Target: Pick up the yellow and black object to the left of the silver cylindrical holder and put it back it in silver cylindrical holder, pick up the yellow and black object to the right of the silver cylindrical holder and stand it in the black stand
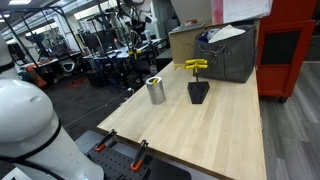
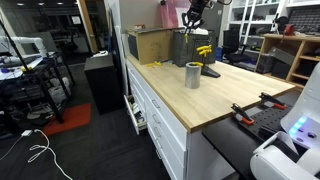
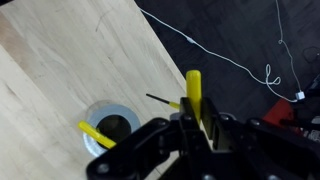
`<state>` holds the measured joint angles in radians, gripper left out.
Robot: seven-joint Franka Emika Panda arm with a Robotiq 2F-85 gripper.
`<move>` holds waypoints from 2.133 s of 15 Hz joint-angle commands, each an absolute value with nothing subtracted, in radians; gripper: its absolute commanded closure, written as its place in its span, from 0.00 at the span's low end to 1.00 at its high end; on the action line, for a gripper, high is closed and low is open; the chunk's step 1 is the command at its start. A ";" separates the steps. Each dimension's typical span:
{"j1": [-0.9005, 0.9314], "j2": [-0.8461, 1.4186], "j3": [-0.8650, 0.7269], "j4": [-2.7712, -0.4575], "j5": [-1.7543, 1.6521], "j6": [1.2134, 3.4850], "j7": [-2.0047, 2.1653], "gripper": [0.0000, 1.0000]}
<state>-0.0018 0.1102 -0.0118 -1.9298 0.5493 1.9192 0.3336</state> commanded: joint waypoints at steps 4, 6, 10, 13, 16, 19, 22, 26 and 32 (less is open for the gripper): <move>-0.046 0.199 -0.034 -1.942 0.613 1.987 0.261 0.96; -0.059 0.234 -0.037 -1.928 0.614 2.011 0.248 0.96; -0.071 0.282 -0.033 -1.914 0.617 2.048 0.223 0.96; -0.070 0.303 -0.025 -1.914 0.619 2.064 0.198 0.96; -0.068 0.323 -0.017 -1.911 0.615 2.083 0.175 0.96; -0.065 0.344 -0.008 -1.907 0.606 2.095 0.160 0.96; -0.058 0.365 -0.002 -1.905 0.594 2.102 0.158 0.96; -0.043 0.387 0.000 -1.914 0.556 2.109 0.166 0.96; -0.028 0.397 0.000 -1.902 0.491 2.113 0.182 0.96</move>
